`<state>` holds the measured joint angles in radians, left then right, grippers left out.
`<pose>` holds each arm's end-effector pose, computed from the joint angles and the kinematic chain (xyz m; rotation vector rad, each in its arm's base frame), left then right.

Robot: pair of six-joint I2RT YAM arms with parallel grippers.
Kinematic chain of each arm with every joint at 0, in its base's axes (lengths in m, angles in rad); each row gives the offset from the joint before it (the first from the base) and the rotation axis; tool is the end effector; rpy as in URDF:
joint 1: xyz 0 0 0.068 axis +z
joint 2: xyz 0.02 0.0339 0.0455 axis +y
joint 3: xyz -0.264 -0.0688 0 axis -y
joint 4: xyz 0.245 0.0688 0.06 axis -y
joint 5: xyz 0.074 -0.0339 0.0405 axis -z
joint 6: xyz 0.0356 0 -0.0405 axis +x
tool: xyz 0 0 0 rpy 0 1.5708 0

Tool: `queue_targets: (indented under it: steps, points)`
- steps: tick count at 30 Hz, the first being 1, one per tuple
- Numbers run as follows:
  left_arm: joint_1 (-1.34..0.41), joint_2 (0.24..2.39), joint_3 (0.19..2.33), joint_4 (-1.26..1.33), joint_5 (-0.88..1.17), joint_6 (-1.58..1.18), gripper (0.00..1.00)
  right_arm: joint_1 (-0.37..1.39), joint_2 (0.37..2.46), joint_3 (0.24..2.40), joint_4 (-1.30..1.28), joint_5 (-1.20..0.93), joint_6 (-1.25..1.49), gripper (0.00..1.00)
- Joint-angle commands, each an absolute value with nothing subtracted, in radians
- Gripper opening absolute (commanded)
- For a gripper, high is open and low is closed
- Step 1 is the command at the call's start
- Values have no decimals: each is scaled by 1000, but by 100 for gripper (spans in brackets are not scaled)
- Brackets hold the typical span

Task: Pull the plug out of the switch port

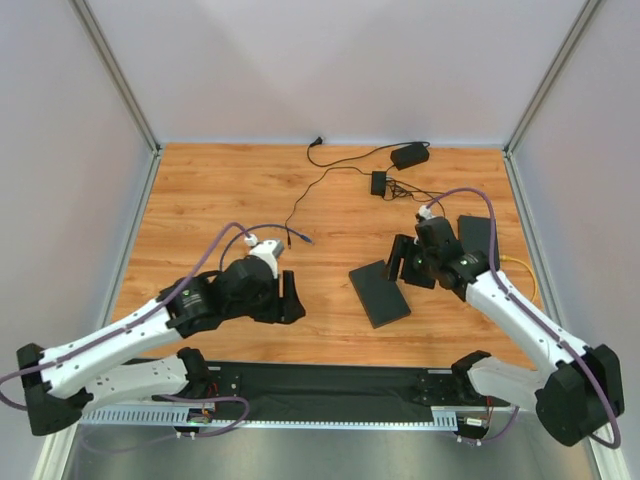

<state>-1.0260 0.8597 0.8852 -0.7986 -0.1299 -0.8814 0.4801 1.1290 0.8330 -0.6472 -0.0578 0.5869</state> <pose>0.0917 -0.1424 0.3034 0.1111 2.4727 -0.7573 0.1971 0.1050 0.2494 0.1138 2.5840 0.4912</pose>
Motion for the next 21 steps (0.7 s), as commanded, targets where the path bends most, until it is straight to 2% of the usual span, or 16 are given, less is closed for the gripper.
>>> queue_targets:
  steps: [1, 7, 13, 21]
  points:
    - [-1026, 965, 836, -536, 35, -929, 66, 402, 1039, 764, -661, -38, 598, 67]
    - [-1026, 1225, 848, -319, 110, -974, 67, 240, 1002, 684, -627, -84, 560, 67]
    - [-1003, 1468, 952, -246, 109, -979, 68, 199, 1077, 646, -529, -161, 543, 66]
    - [-928, 1683, 994, -86, 172, -982, 58, 192, 1166, 629, -463, -219, 519, 59]
